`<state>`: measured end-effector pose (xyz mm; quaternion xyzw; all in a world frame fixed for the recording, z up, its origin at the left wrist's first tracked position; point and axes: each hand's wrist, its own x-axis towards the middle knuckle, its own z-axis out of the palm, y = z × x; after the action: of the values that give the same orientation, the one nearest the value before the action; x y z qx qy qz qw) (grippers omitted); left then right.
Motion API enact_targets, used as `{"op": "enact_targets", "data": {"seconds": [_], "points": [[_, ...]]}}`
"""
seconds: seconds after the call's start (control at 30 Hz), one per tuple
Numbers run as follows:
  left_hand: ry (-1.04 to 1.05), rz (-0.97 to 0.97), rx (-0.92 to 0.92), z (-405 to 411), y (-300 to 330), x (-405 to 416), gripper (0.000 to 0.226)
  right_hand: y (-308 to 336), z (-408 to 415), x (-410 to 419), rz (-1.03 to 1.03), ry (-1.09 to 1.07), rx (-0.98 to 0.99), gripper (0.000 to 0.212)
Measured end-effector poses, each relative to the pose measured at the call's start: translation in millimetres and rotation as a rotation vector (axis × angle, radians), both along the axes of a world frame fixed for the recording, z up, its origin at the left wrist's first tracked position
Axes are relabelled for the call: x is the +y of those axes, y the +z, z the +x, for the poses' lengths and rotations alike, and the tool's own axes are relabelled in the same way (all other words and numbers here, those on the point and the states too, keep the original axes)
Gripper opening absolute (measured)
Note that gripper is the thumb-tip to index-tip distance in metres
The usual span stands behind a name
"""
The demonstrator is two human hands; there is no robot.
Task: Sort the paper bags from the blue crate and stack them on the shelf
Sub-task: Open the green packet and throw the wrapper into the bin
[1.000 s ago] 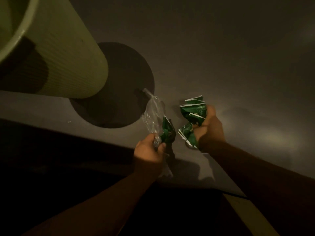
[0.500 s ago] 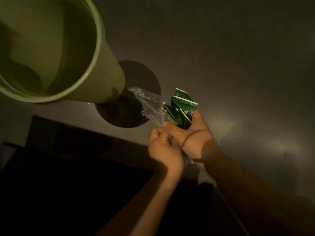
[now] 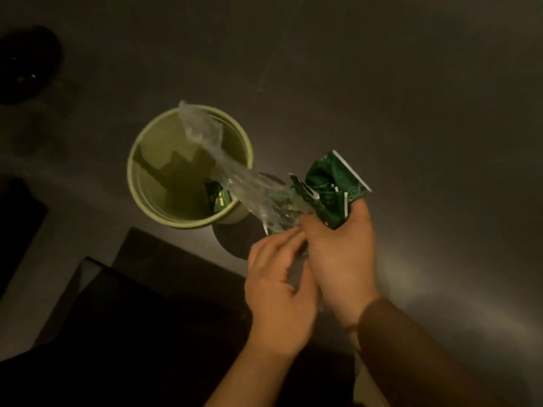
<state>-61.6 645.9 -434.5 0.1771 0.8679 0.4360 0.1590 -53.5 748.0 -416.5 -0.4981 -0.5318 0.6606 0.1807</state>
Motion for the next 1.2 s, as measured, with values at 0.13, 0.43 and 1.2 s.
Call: {"op": "enact_targets", "data": {"seconds": [0.13,0.43,1.2], "points": [[0.296,0.008,-0.091,-43.1,28.8,-1.6,0.038,15.7,-54.5,-17.1,-0.002,0.082,0.037,0.026],[0.645,-0.041,-0.19,-126.4,49.0,-26.6,0.04,-5.7,-162.9,-51.8,0.043,0.237,0.067,0.024],[1.175,0.225,-0.883,-142.8,25.1,-59.6,0.011,-100.6,-228.0,-65.5,0.316,0.586,-0.473,0.02]]}}
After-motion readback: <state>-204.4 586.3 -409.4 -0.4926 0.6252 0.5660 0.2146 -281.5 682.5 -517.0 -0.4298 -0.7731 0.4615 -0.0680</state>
